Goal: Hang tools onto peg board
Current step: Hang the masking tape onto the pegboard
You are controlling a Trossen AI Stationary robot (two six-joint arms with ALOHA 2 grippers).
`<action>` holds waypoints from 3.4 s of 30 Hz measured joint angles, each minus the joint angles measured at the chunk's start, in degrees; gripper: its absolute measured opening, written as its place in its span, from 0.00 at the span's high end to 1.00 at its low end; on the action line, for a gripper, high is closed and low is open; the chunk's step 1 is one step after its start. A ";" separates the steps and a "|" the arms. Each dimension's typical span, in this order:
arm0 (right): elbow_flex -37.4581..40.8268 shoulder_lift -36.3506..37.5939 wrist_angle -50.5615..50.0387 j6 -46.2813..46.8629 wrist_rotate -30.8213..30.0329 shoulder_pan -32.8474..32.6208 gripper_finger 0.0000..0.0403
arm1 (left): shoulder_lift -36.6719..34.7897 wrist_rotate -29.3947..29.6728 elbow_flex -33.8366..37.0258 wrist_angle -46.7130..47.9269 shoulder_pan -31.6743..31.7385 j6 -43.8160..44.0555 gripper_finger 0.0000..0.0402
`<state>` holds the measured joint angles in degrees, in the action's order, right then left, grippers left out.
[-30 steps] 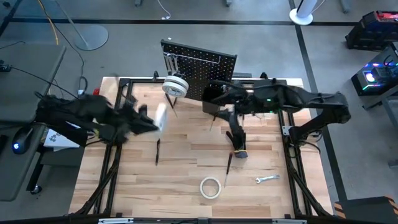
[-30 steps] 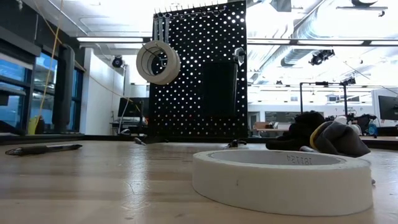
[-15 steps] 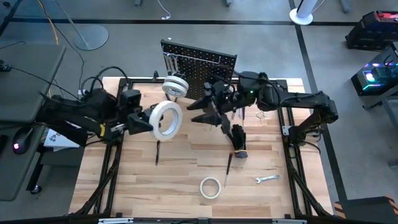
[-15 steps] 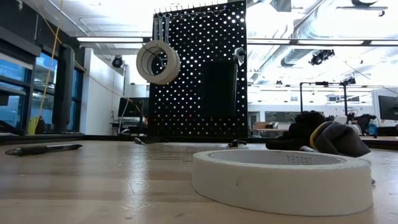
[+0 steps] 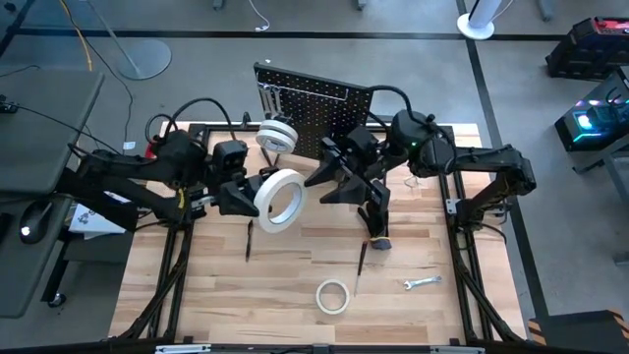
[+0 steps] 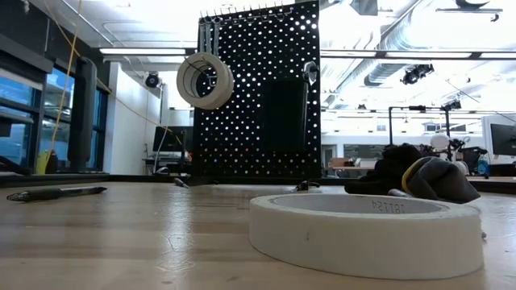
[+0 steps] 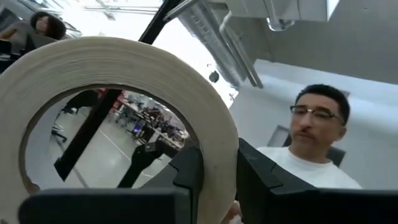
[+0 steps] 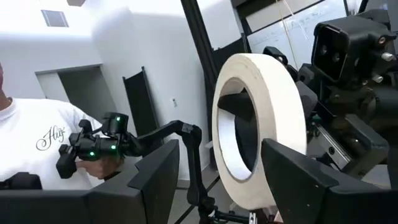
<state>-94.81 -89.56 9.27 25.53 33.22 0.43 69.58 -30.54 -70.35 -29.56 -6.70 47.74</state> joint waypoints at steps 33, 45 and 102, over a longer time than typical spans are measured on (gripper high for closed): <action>0.07 -1.78 2.69 0.71 -4.97 -0.41 0.48 | 0.44 -5.13 -0.52 -0.54 5.82 -2.50 0.86; 0.09 -0.61 -1.18 -3.88 -8.55 -1.14 0.88 | -0.98 -12.48 -0.71 7.31 11.89 0.82 0.73; 0.04 -18.97 -22.00 -14.03 -57.66 8.37 0.77 | -38.12 21.68 28.55 28.45 10.80 -4.52 0.90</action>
<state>-94.77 -108.53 -12.73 11.50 -24.43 8.80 31.46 -8.86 -41.80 -1.10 4.10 43.22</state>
